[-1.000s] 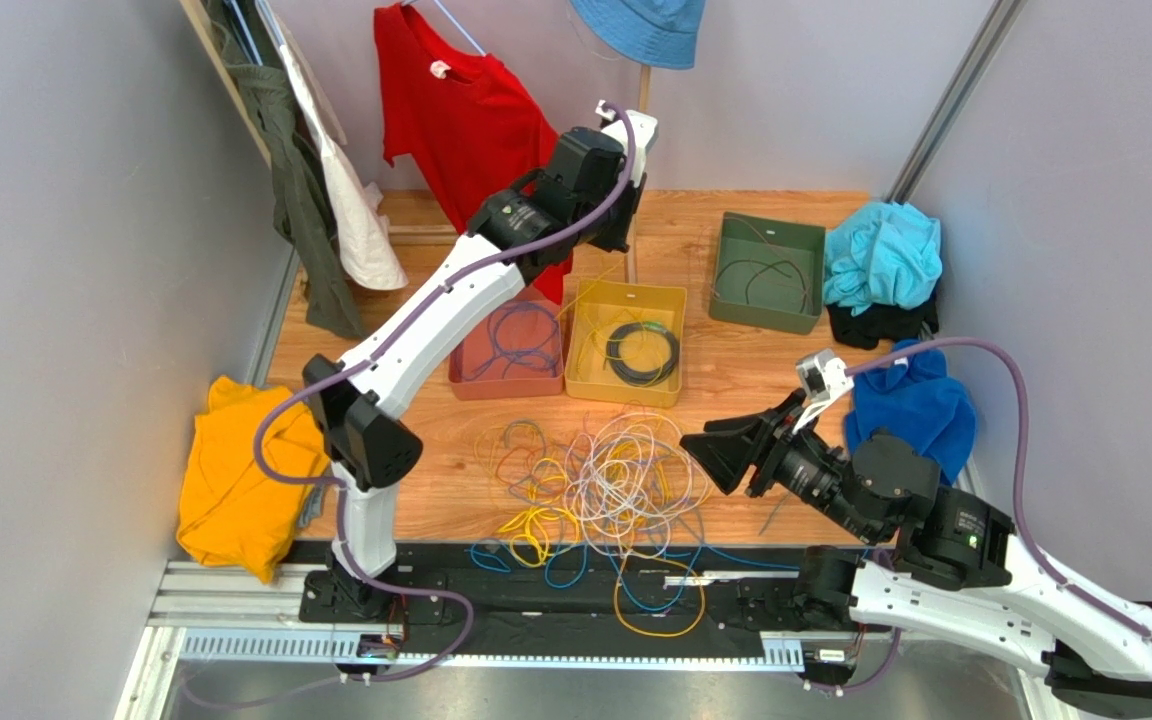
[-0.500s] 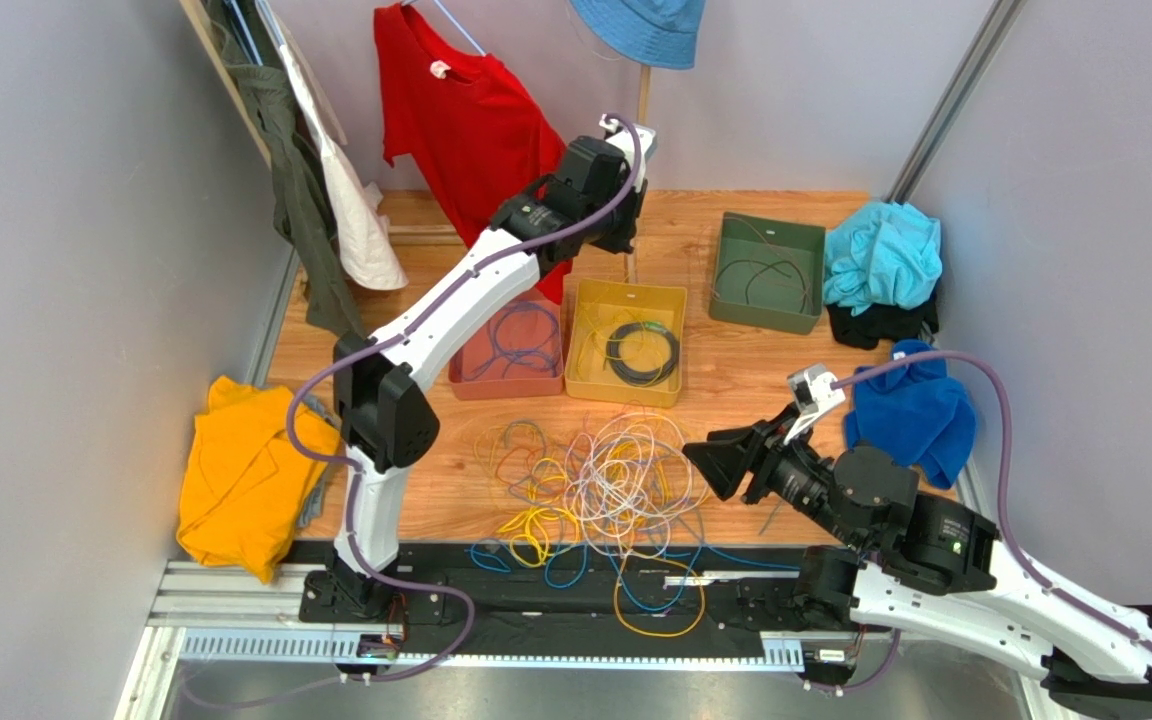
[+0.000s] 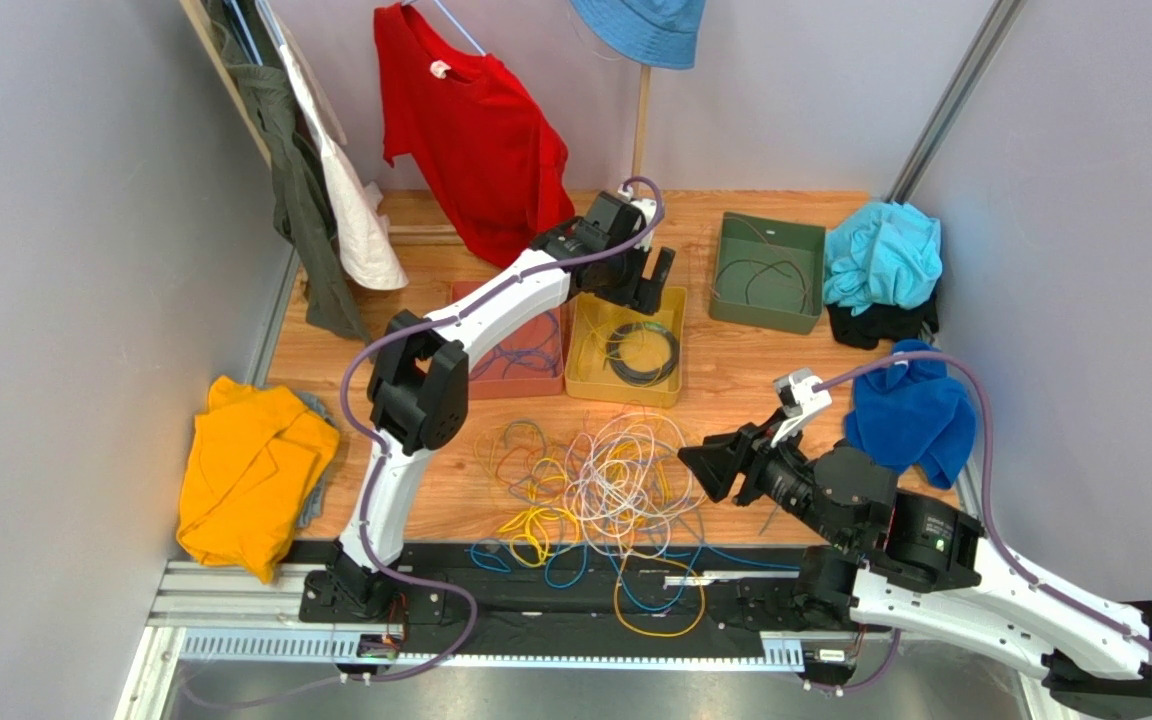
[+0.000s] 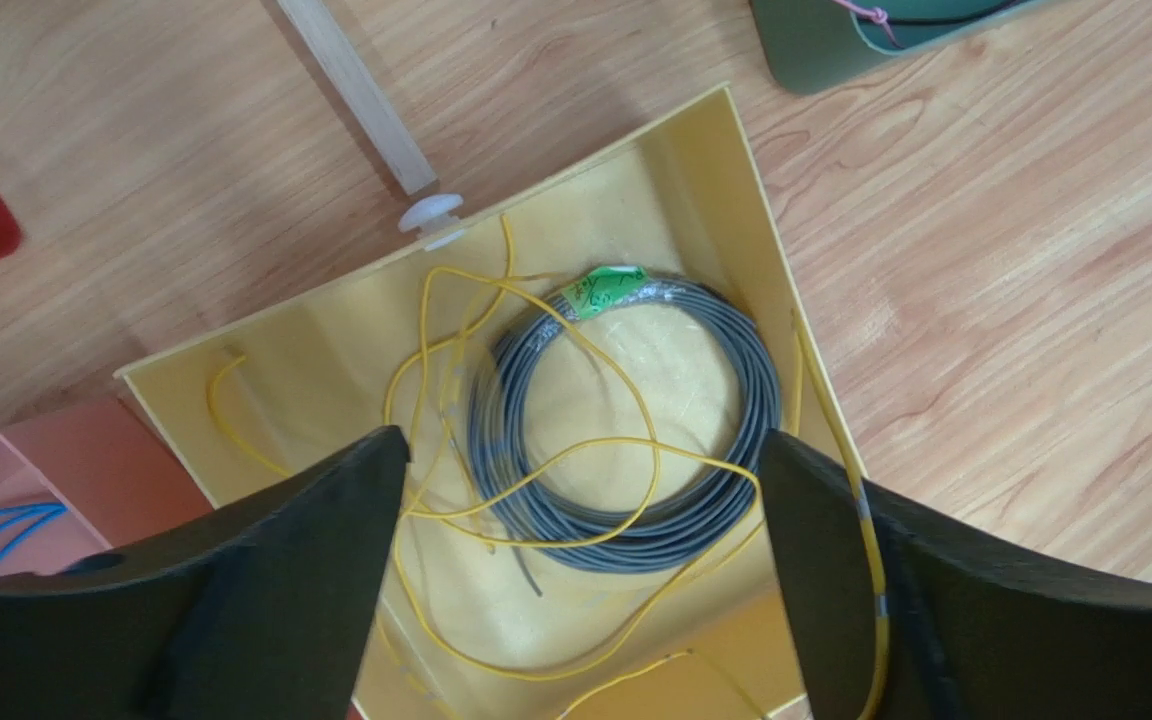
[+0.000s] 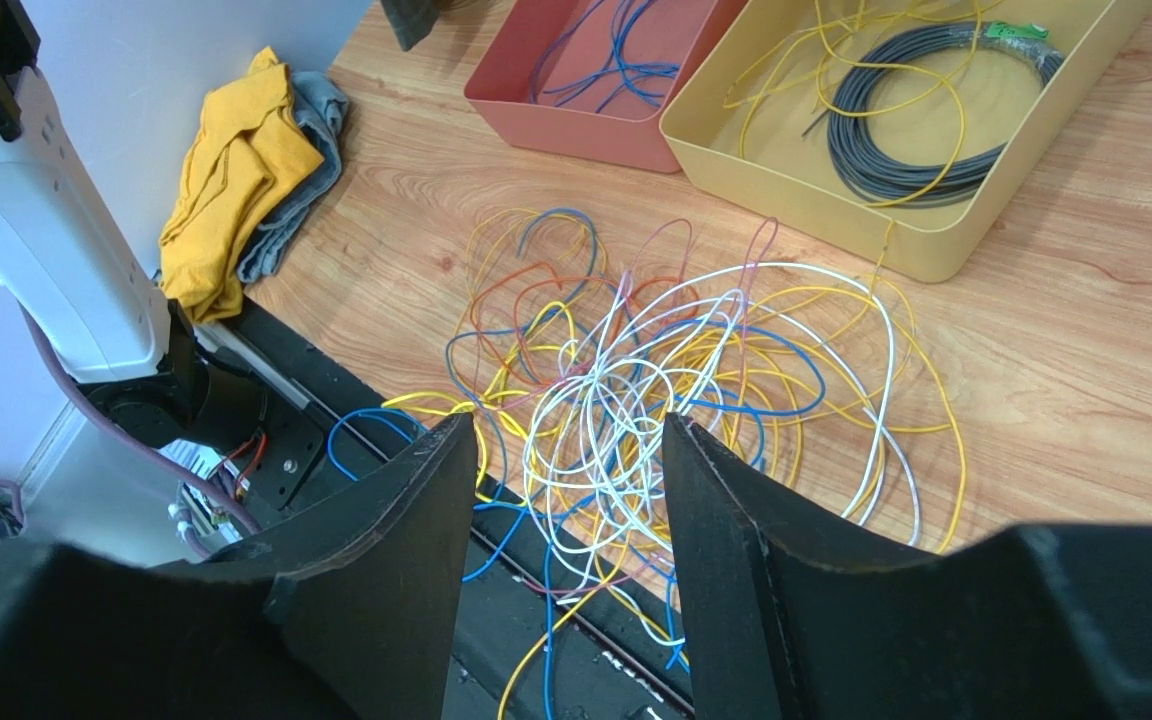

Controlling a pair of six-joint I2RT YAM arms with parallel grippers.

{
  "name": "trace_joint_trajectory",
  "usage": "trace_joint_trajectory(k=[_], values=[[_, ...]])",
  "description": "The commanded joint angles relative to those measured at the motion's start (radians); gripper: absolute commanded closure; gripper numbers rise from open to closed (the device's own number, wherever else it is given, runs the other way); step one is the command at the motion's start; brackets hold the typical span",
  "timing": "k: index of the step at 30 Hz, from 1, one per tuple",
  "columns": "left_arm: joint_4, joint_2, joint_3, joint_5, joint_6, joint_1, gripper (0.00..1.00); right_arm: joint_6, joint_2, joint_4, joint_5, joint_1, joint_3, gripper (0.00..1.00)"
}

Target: Untangle the cables

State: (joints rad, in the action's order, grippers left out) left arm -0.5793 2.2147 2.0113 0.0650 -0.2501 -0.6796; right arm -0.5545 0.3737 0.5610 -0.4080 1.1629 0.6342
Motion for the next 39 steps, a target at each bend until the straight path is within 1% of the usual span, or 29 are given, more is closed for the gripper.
trace_joint_trajectory(k=[1, 4, 5, 7, 11, 13, 16, 19, 22, 23, 25, 26, 29, 32, 36, 39], values=[[-0.057, -0.087, 0.027, 0.0, 0.014, -0.015, 0.01, -0.015, -0.001, -0.061, -0.018, 0.003, -0.01, 0.48], [-0.164, -0.116, 0.046, -0.063, 0.047, -0.031, 0.01, -0.018, -0.002, -0.072, -0.017, 0.004, -0.014, 0.48], [-0.197, -0.121, 0.053, -0.115, 0.067, -0.035, 0.01, -0.016, -0.001, -0.075, -0.014, 0.003, -0.014, 0.48], [-0.275, -0.122, 0.063, -0.175, 0.075, -0.04, 0.01, -0.021, 0.001, -0.085, -0.008, 0.004, -0.018, 0.48], [-0.3, -0.17, 0.003, -0.342, 0.097, -0.041, 0.01, -0.039, -0.005, -0.084, 0.003, 0.004, -0.03, 0.48], [-0.32, -0.176, -0.011, -0.378, 0.116, -0.043, 0.01, -0.047, -0.01, -0.075, 0.001, 0.003, -0.036, 0.48], [-0.389, -0.153, 0.041, -0.387, 0.153, -0.043, 0.01, -0.064, -0.019, -0.069, -0.003, 0.004, -0.045, 0.49], [-0.387, -0.17, 0.046, -0.314, 0.156, -0.043, 0.01, -0.07, -0.028, -0.065, -0.006, 0.003, -0.05, 0.49], [-0.331, -0.234, -0.008, -0.225, 0.144, -0.043, 0.01, -0.07, -0.035, -0.064, -0.017, 0.006, -0.048, 0.49], [-0.317, -0.268, -0.031, -0.161, 0.137, -0.04, 0.01, -0.068, -0.036, -0.064, -0.02, 0.003, -0.048, 0.49], [-0.286, -0.309, -0.045, -0.084, 0.126, -0.032, 0.01, -0.067, -0.038, -0.062, -0.023, 0.003, -0.048, 0.49], [-0.274, -0.325, -0.061, -0.012, 0.112, -0.031, 0.01, -0.065, -0.038, -0.062, -0.026, 0.004, -0.05, 0.49], [-0.252, -0.362, -0.056, 0.067, 0.089, -0.028, 0.01, -0.068, -0.036, -0.069, -0.028, 0.003, -0.057, 0.49], [-0.257, -0.385, -0.03, 0.105, 0.078, -0.028, 0.01, -0.07, -0.038, -0.078, -0.026, 0.003, -0.065, 0.49], [-0.278, -0.404, 0.007, 0.095, 0.072, -0.026, 0.01, -0.073, -0.036, -0.079, -0.031, 0.004, -0.07, 0.49], [-0.248, -0.457, -0.051, 0.095, 0.06, -0.035, 0.01, -0.068, -0.038, -0.073, -0.041, 0.004, -0.076, 0.49]])
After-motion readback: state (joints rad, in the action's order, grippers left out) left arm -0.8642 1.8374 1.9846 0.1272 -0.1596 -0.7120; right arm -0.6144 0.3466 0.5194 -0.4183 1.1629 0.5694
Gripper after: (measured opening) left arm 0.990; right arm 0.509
